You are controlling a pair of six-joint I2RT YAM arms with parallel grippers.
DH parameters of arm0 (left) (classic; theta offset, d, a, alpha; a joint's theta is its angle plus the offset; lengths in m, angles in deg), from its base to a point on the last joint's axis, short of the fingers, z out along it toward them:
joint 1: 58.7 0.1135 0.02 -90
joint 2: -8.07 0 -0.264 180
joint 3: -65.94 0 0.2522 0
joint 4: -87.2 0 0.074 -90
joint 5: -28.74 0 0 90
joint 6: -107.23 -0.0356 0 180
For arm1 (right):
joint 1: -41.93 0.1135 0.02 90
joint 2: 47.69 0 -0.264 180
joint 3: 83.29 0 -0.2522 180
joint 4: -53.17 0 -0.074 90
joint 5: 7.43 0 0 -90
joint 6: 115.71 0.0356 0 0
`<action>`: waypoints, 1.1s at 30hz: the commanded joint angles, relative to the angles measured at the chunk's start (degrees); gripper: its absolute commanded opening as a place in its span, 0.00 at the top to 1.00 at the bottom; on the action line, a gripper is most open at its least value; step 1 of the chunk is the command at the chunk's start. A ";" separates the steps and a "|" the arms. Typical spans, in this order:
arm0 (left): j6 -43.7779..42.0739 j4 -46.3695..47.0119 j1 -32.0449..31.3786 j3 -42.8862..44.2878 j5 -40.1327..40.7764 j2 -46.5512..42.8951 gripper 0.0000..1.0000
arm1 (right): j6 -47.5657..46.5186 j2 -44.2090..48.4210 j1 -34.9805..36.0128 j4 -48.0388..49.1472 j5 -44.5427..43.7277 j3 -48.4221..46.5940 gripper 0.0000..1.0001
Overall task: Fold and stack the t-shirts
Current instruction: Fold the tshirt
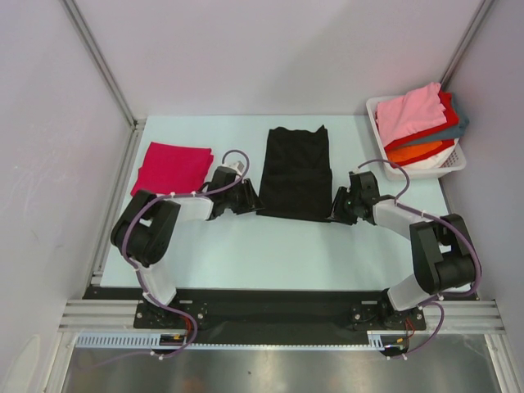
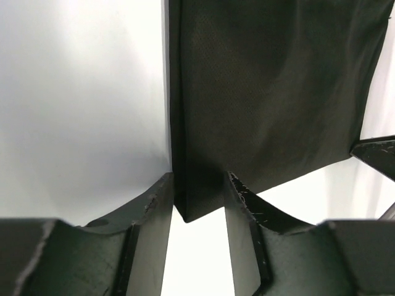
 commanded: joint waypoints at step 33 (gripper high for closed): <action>2.06 6.19 -2.37 -22.71 3.06 -16.01 0.51 | -1.46 4.71 2.90 -1.09 -0.13 4.24 1.00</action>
